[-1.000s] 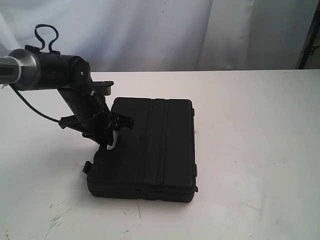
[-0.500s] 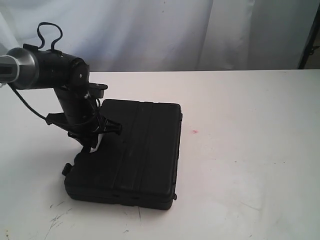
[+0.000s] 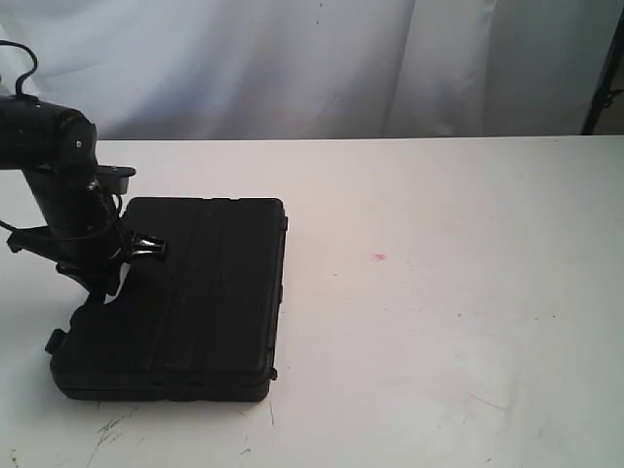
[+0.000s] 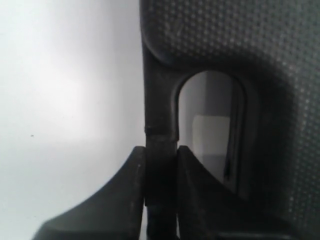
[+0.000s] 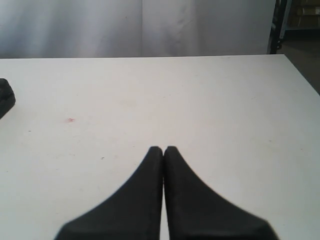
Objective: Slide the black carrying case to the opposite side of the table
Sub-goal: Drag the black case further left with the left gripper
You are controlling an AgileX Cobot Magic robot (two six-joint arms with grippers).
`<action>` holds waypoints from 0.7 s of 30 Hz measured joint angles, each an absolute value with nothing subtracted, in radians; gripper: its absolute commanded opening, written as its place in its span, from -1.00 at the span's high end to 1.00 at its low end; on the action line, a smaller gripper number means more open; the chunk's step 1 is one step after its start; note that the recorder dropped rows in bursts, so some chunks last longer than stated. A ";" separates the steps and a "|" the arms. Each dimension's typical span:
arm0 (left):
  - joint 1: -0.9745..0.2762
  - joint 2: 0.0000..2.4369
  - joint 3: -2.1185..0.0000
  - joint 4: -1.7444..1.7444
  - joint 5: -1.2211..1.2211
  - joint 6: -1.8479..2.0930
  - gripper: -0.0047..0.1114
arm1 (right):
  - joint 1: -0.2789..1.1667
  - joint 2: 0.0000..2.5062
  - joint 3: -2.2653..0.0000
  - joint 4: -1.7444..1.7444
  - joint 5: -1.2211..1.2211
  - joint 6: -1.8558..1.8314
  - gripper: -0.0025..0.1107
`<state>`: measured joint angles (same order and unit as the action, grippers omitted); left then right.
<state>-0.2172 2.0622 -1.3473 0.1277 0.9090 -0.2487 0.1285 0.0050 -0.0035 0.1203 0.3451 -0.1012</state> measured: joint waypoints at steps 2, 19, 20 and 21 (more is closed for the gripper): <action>-0.209 2.053 -1.347 0.147 0.916 -0.249 0.92 | 0.129 0.005 -0.003 0.120 0.345 -0.101 0.96; -0.094 2.043 -1.345 0.233 0.943 -0.194 0.92 | 0.129 0.005 -0.003 0.120 0.345 -0.101 0.96; -0.087 2.043 -1.345 0.235 0.941 -0.192 0.92 | 0.129 0.005 -0.003 0.120 0.345 -0.101 0.96; -0.081 2.043 -1.345 0.235 0.940 -0.186 0.92 | 0.129 0.005 -0.003 0.120 0.345 -0.101 0.96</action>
<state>-0.0808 2.0429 -1.3450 0.2347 0.9399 -0.1855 0.1285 0.0050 -0.0035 0.1203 0.3451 -0.1012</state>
